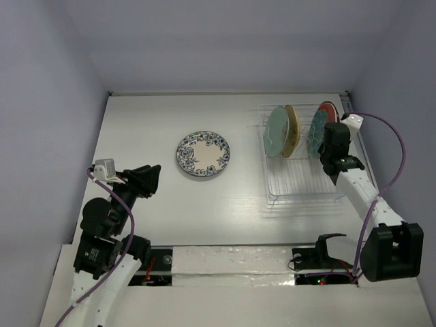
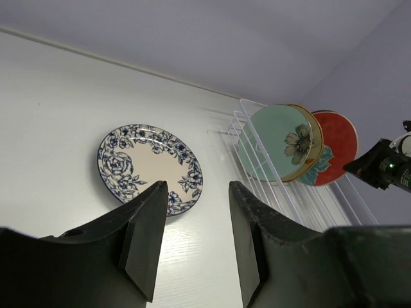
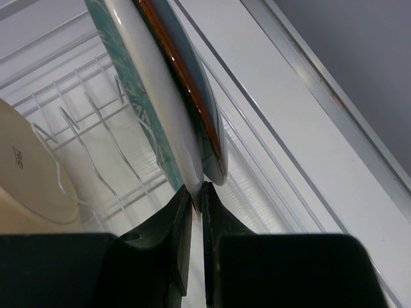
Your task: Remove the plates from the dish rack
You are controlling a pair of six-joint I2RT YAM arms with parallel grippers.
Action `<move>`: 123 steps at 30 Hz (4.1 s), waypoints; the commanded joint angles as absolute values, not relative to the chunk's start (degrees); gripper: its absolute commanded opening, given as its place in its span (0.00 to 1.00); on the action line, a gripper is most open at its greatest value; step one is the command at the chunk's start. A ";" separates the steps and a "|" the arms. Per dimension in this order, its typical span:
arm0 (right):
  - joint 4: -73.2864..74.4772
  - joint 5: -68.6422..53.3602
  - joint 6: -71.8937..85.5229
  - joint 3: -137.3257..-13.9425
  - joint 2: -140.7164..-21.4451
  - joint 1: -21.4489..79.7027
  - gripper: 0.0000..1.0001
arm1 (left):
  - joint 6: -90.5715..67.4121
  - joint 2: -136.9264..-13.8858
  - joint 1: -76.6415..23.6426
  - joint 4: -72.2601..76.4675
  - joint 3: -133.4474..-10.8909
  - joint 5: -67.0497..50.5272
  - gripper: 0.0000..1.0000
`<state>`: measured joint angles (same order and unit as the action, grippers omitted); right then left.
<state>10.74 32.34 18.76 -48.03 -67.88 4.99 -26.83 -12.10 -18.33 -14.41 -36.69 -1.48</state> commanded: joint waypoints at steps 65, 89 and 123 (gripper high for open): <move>33.30 38.22 21.09 -65.30 -65.13 12.82 0.00 | -26.19 -11.51 -18.72 -11.87 -37.35 -2.72 0.40; 10.75 -0.84 33.03 -72.69 -56.65 28.82 0.00 | -26.19 -11.95 -18.72 -11.51 -37.18 -2.81 0.40; -19.95 -4.22 56.78 -73.39 -106.00 40.34 0.14 | -26.54 -11.78 -18.72 -11.51 -37.09 -2.29 0.40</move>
<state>-5.37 -3.75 53.74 -72.79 -107.74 40.21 -26.85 -12.10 -18.33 -14.39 -36.69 -2.11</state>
